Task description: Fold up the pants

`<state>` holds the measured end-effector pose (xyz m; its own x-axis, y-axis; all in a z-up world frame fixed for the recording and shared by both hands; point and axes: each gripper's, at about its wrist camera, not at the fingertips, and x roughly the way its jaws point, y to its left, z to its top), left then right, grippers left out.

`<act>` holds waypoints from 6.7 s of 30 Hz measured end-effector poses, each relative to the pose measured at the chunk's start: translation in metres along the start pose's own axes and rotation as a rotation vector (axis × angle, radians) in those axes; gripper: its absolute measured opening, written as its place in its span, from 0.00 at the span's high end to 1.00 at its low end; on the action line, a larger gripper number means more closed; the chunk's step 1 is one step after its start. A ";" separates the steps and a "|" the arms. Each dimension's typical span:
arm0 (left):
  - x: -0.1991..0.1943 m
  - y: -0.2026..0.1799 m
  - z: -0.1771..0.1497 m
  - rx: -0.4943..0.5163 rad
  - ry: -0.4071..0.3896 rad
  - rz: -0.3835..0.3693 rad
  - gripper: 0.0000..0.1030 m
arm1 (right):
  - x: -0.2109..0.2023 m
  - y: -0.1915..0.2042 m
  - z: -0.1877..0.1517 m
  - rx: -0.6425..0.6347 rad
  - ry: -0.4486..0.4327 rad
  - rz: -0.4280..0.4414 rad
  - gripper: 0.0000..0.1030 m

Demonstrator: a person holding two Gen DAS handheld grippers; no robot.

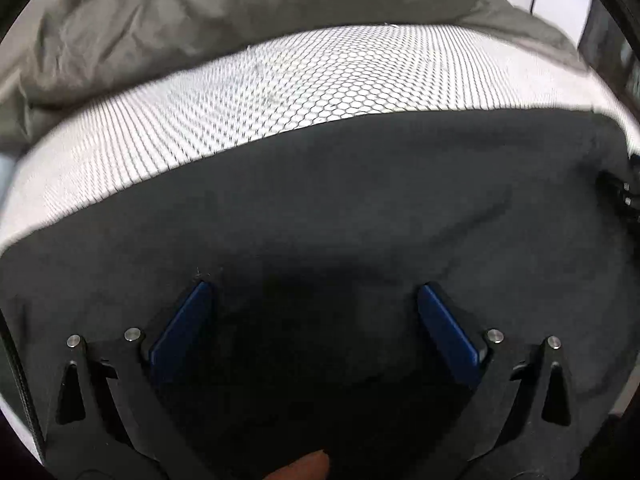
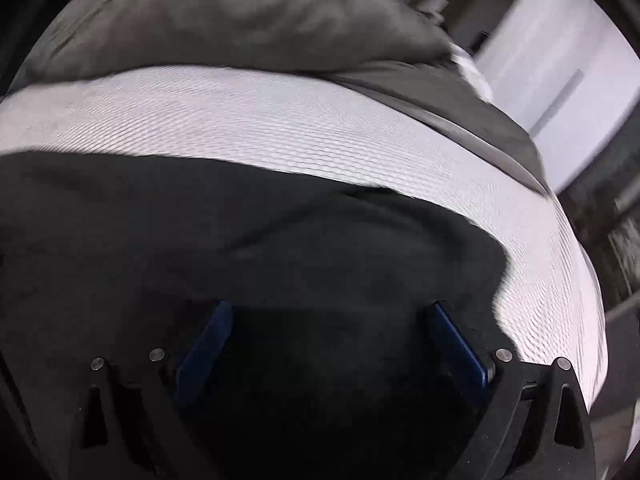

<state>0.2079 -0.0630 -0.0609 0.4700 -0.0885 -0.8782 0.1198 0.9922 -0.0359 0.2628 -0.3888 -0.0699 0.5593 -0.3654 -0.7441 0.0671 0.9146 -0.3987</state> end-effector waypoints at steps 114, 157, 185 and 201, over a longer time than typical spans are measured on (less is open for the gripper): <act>-0.026 0.027 -0.021 -0.018 -0.072 0.007 0.00 | -0.072 0.114 0.026 -0.126 -0.100 0.305 0.01; -0.109 0.317 -0.125 -0.429 -0.159 0.201 0.01 | -0.067 0.137 0.002 -0.165 -0.054 0.261 0.01; -0.084 0.273 -0.046 -0.462 -0.190 0.073 0.55 | -0.052 0.126 0.002 -0.150 -0.040 0.298 0.01; -0.087 0.299 -0.062 -0.600 -0.139 0.313 0.43 | -0.054 0.127 0.002 -0.159 -0.038 0.295 0.01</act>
<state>0.1481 0.2472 -0.0247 0.5159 0.2397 -0.8225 -0.5259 0.8465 -0.0832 0.2432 -0.2527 -0.0793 0.5659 -0.0794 -0.8206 -0.2302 0.9405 -0.2497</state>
